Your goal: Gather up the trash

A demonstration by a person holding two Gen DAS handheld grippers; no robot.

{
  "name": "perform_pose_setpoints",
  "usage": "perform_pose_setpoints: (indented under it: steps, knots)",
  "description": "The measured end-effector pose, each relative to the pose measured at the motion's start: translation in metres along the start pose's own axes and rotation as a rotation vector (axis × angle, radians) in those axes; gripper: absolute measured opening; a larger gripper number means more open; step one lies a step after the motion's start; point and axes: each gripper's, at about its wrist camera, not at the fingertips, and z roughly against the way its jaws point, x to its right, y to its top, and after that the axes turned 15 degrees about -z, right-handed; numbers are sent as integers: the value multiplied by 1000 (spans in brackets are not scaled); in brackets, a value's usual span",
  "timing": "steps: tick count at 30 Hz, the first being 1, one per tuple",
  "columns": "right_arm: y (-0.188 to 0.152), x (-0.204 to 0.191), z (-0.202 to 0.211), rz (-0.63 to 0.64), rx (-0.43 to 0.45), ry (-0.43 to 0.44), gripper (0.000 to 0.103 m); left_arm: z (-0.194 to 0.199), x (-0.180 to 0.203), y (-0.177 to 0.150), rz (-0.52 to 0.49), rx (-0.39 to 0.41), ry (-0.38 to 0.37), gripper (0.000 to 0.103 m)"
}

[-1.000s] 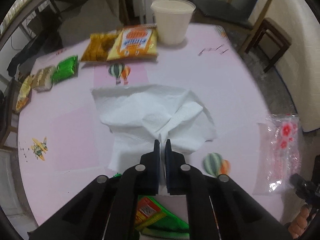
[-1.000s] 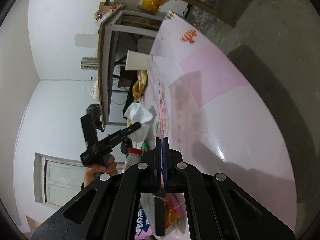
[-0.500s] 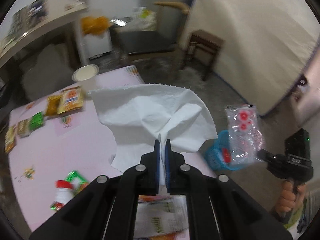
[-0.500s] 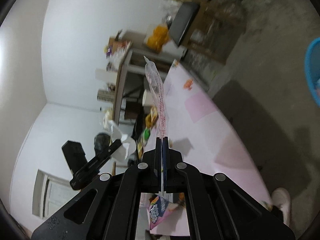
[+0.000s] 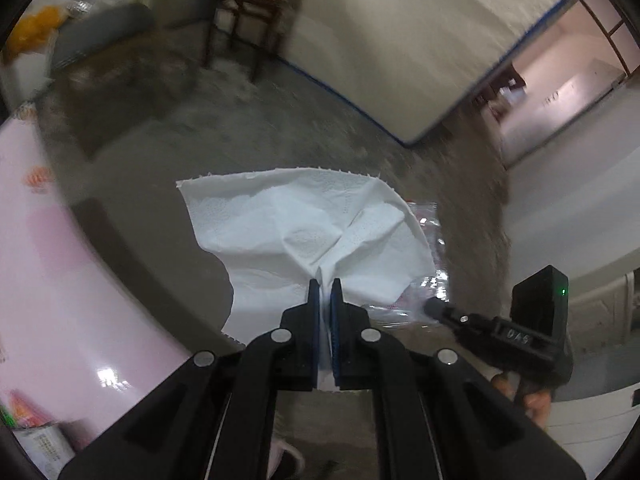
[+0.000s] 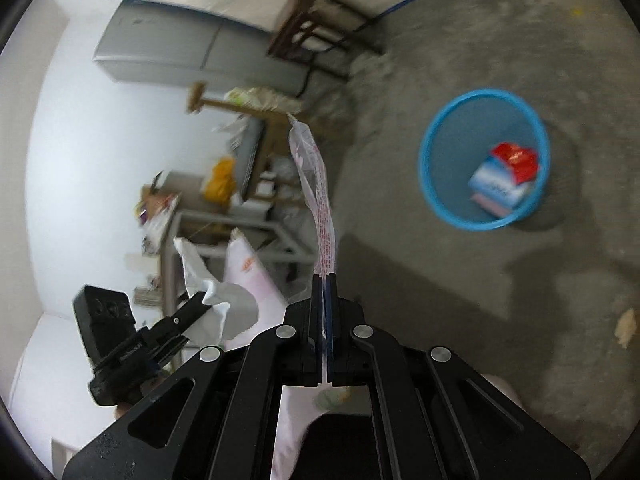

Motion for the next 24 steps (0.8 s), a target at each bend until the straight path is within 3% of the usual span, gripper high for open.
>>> perform_pose_setpoints:
  steps: [5,15,17,18,19,22,24]
  knots:
    - [28,29,-16,-51,49,-65,0,-90,7,27,72,-89,-96,5]
    - [79,78,-46,-164,113,-134,0,-221,-2,63,157,-167,-108,8]
    - [90,81,-55,-166,135,-136,4,-237,-2,70,153,-182,-116,25]
    - [96,84,-60,-166,146,-146,5,-242,-2,72,156,-195,-99,47]
    - [102,88,-65,-173,172,-165,7,-242,-4,72,158,-191,-87,61]
    - [115,101,-79,-180,189,-211,26,-234,-5,71,158,-148,-47,72]
    - [121,112,-86,-194,186,-243,34,-227,-5,67,158,-152,-54,73]
